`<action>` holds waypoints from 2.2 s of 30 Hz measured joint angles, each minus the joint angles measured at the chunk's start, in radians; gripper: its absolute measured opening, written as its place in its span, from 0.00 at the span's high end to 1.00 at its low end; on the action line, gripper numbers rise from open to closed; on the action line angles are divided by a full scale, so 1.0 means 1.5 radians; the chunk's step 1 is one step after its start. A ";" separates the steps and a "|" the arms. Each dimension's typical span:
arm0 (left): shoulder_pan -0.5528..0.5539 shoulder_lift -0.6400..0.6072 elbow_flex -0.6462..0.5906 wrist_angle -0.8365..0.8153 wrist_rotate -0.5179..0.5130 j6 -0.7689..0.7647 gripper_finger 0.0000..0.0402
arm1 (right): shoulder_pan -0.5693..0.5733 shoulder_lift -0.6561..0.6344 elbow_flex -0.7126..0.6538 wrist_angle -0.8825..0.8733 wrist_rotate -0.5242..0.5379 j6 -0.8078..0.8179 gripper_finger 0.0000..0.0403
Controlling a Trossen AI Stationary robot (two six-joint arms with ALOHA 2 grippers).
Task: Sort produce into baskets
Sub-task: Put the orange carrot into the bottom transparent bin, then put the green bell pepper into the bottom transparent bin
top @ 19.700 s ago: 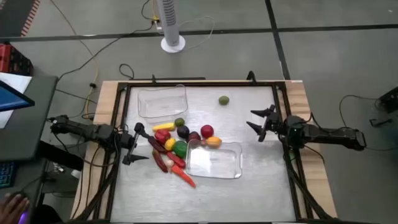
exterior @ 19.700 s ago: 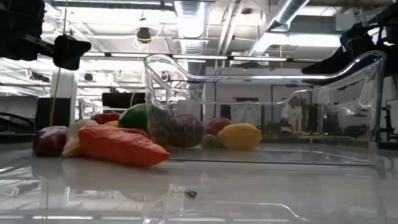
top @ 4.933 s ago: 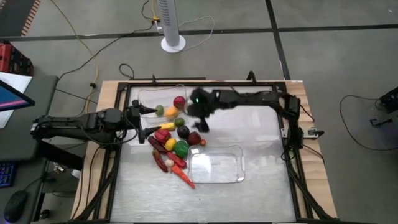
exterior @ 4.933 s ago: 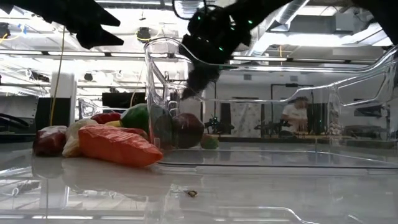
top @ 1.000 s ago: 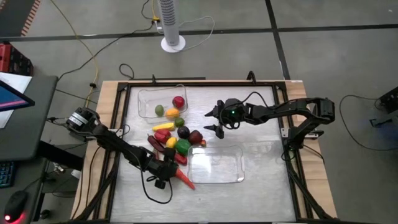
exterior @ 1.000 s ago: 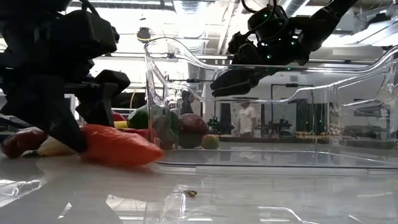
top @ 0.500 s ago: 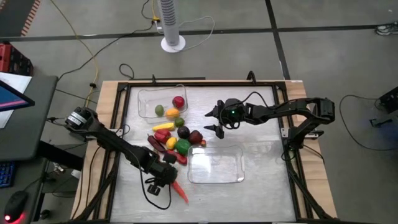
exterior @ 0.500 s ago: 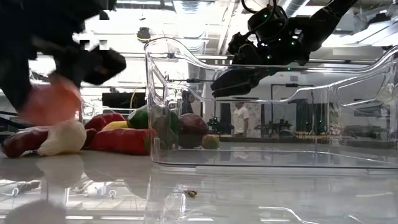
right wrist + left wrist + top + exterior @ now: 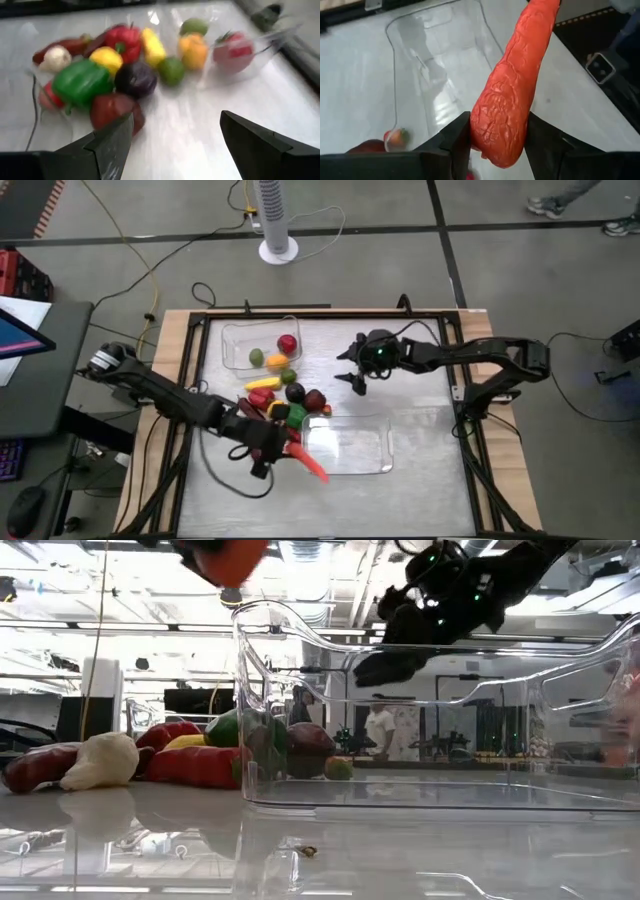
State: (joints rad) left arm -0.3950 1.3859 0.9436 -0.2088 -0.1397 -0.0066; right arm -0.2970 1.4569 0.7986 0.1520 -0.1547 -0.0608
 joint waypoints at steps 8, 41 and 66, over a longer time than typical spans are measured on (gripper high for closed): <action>0.050 0.044 0.020 0.032 -0.028 0.003 0.59 | -0.011 -0.070 -0.001 -0.041 0.000 -0.006 0.19; 0.076 -0.040 -0.130 -0.061 -0.222 -0.116 0.33 | 0.036 -0.063 -0.002 0.000 0.037 -0.015 0.19; 0.118 0.130 -0.127 0.080 -0.130 0.008 0.03 | 0.039 -0.063 -0.001 -0.001 0.037 -0.012 0.19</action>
State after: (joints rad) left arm -0.2180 1.5803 0.7528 -0.0890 -0.3352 0.0049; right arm -0.2379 1.3624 0.7967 0.1500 -0.0990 -0.0791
